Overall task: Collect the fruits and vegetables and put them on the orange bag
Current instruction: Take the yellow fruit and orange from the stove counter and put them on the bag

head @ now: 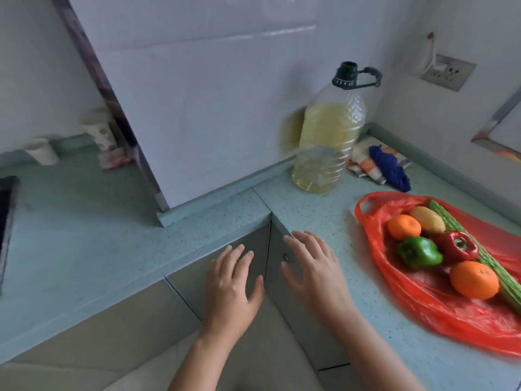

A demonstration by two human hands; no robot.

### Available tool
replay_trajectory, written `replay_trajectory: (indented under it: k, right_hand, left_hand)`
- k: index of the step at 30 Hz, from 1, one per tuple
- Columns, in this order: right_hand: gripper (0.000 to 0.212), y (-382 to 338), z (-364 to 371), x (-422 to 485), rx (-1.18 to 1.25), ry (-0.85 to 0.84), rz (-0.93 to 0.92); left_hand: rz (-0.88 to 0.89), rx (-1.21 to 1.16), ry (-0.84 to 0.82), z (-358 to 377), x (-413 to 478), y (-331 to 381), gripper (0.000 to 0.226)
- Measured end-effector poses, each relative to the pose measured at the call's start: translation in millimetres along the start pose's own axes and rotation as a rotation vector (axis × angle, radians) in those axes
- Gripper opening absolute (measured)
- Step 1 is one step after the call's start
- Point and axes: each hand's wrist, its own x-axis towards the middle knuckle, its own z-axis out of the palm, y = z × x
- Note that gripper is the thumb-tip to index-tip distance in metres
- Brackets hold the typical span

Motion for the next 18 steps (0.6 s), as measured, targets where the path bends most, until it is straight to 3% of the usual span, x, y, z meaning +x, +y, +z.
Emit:
replay_trajectory:
  k: [10,18]
  right_hand:
    - [0.044,-14,1,-21,0.122,-0.033,-0.221]
    - [0.040,-71,9,-53,0.222,-0.120,-0.418]
  left_hand:
    - [-0.182,0.179,0.059,-39,-50,33,0.043]
    - [-0.384,0.294,0.135,-94,-119,33,0.043]
